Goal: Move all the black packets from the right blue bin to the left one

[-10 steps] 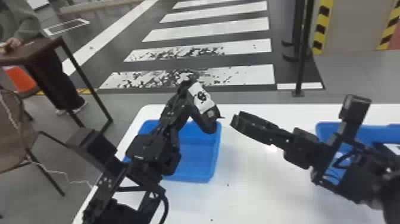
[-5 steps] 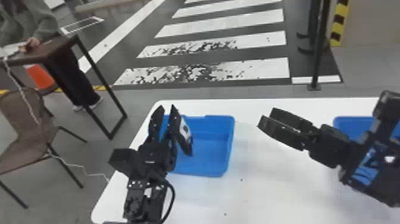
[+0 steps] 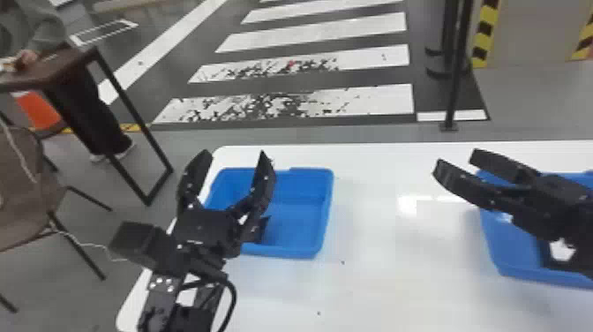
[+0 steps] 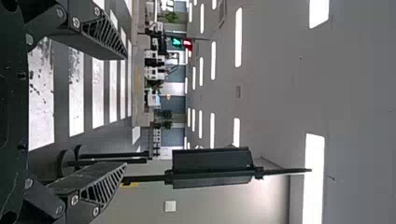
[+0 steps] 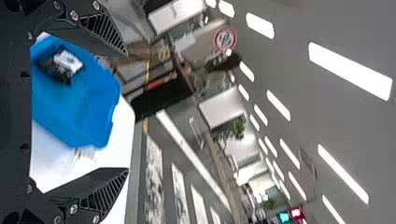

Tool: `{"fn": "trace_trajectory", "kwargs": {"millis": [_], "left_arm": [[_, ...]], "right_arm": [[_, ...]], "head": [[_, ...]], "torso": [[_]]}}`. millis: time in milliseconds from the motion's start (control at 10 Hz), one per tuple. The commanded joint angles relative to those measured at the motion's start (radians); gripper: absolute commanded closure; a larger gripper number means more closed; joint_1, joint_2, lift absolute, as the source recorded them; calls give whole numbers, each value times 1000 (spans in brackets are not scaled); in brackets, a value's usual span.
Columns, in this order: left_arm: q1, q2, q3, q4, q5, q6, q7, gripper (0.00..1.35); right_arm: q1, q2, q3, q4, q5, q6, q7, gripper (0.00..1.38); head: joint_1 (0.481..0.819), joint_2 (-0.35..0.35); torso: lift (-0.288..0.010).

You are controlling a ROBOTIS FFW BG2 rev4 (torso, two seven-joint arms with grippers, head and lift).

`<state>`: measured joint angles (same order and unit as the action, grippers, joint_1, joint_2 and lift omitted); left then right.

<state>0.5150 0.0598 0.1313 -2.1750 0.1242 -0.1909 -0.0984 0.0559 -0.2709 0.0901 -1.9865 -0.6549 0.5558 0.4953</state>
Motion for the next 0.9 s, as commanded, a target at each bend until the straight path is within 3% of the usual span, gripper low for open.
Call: {"fn": "trace_trajectory", "kwargs": {"millis": [0,100,400,500,700,800], "left_arm": [[69,0,-4,-82,-1,29,0,139],[113,0,-2,-128,3,56,-1,133],[160,-2,-6,-175,33,112,-30,130],[145,0,-4,-170,51,181,-52,130],[145,3,-10,-168,43,169,-57,130],[148,3,-8,-168,47,164,-57,130]], "right_arm": [[77,25,-104,-133,109,95,-75,165],[116,36,-138,-206,164,134,-146,165],[192,55,-142,-351,186,281,-389,165],[185,56,-142,-349,234,342,-426,160],[158,65,-140,-310,272,438,-514,159],[104,65,-140,-221,300,453,-517,159]], "head": [[674,248],[676,227],[695,126],[695,118],[695,77],[695,54]], "torso": [[-140],[-140],[-140],[-140],[-140],[-140]]}}
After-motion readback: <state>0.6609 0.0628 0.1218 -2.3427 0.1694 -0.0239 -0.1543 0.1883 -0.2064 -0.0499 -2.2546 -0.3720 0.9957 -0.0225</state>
